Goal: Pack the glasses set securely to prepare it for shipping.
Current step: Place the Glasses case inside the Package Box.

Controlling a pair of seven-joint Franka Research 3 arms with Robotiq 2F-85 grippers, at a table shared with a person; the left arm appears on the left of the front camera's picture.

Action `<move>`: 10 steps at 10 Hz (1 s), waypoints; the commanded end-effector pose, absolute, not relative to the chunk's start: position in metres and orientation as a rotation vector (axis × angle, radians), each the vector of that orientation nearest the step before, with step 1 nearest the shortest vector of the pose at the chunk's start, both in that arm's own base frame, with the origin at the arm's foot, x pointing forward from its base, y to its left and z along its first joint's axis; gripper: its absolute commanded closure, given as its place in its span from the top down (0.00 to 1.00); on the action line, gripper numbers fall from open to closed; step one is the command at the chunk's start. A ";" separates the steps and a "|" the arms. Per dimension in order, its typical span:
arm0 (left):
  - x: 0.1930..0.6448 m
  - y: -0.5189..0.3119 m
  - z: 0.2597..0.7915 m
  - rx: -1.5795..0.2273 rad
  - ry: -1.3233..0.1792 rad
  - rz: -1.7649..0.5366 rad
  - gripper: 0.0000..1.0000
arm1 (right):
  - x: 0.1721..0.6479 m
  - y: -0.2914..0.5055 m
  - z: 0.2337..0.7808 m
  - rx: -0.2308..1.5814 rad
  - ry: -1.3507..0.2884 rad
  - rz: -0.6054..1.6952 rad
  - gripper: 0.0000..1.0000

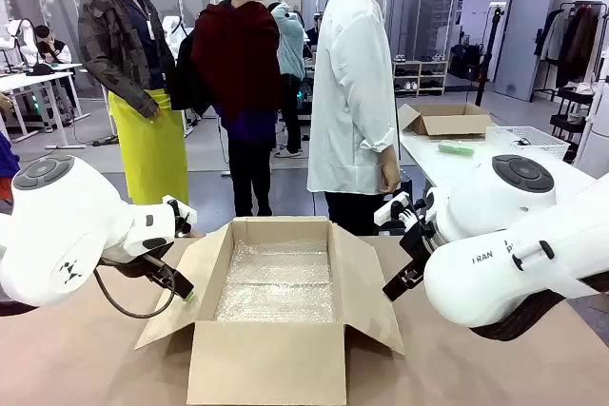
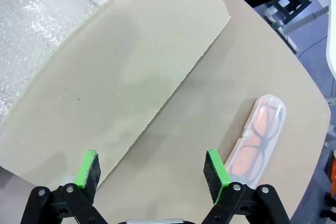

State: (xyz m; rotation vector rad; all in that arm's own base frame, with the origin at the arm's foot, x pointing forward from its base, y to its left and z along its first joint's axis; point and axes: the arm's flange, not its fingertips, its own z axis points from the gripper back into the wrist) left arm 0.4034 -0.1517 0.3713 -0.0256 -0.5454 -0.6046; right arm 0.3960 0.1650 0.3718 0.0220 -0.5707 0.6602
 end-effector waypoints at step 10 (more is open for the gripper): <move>0.398 -0.148 0.402 -0.016 -0.572 -0.652 1.00 | 0.395 0.162 0.399 0.019 -0.562 0.627 1.00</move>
